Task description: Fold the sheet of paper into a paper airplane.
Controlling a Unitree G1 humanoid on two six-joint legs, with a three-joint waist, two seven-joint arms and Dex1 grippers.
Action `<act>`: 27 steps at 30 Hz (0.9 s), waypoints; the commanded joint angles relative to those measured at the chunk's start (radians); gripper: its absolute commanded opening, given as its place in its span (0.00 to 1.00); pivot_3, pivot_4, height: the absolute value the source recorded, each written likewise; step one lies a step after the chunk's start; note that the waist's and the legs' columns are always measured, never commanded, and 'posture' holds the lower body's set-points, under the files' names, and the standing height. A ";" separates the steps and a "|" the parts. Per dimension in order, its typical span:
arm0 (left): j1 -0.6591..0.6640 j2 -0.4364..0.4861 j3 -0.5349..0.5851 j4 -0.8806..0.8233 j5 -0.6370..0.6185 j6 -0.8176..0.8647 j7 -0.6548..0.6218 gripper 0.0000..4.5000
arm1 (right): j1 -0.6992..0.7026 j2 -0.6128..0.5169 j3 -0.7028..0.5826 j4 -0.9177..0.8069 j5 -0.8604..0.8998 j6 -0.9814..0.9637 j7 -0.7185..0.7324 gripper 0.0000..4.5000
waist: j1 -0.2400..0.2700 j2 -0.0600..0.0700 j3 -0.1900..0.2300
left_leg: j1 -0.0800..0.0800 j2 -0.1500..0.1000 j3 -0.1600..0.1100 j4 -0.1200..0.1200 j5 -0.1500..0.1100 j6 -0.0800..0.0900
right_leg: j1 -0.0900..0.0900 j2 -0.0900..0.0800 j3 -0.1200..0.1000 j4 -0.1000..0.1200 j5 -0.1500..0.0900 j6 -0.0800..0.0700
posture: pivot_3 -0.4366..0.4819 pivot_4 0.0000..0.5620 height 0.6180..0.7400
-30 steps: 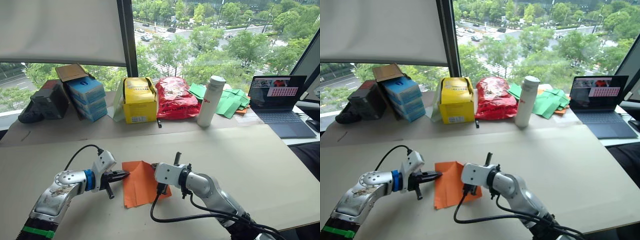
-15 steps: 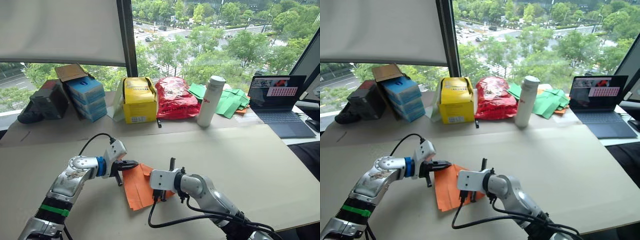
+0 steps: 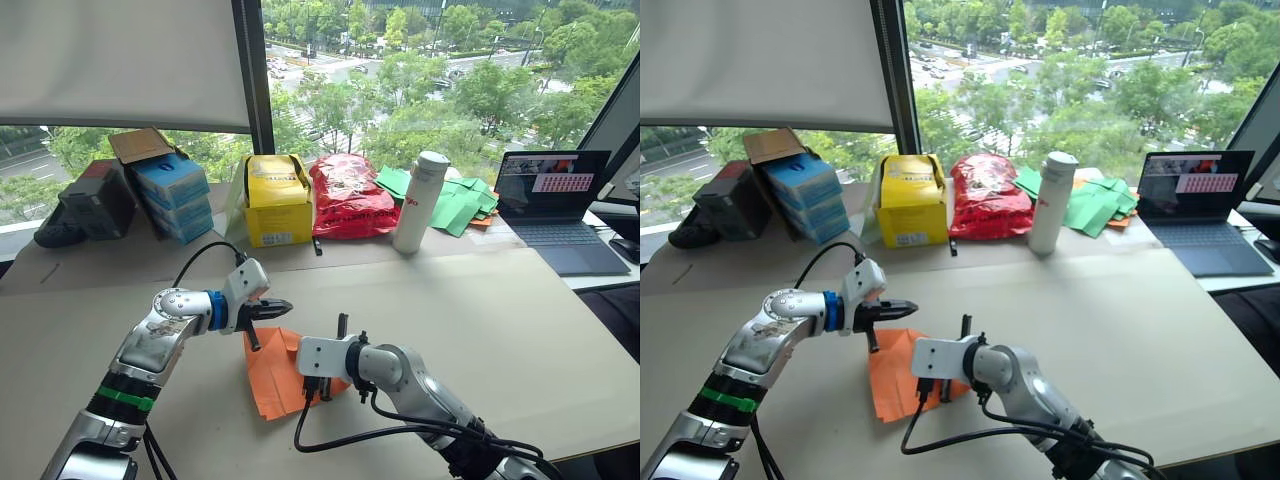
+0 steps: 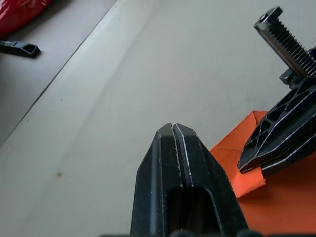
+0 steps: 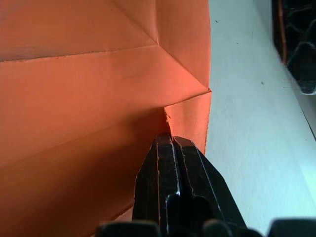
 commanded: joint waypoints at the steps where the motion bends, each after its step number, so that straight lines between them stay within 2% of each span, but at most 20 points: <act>1: -0.027 -0.024 0.006 -0.046 -0.021 0.018 0.006 0.00 | -0.014 0.005 -0.001 0.007 -0.009 0.010 0.006 0.01 | -0.001 0.000 0.000 | 0.000 0.000 0.000 0.000 0.000 0.000 | 0.000 0.000 0.000 0.000 0.000 0.000 | 0.48 0.27 1.00; 10: 0.048 -0.032 -0.060 0.031 0.064 -0.054 0.014 0.00 | -0.015 0.005 -0.003 0.007 -0.011 0.017 0.011 0.01 | -0.002 0.000 0.000 | 0.000 0.000 0.000 0.000 0.000 0.000 | 0.000 0.000 0.000 0.001 0.000 0.000 | 0.48 0.27 1.00; 27: 0.072 -0.024 -0.105 0.185 0.213 -0.190 0.030 0.00 | -0.012 -0.003 -0.005 -0.004 -0.016 0.024 0.018 0.01 | 0.000 -0.001 -0.001 | 0.001 0.000 0.000 0.001 0.000 0.000 | 0.000 0.000 0.000 0.001 0.000 0.000 | 0.48 0.27 1.00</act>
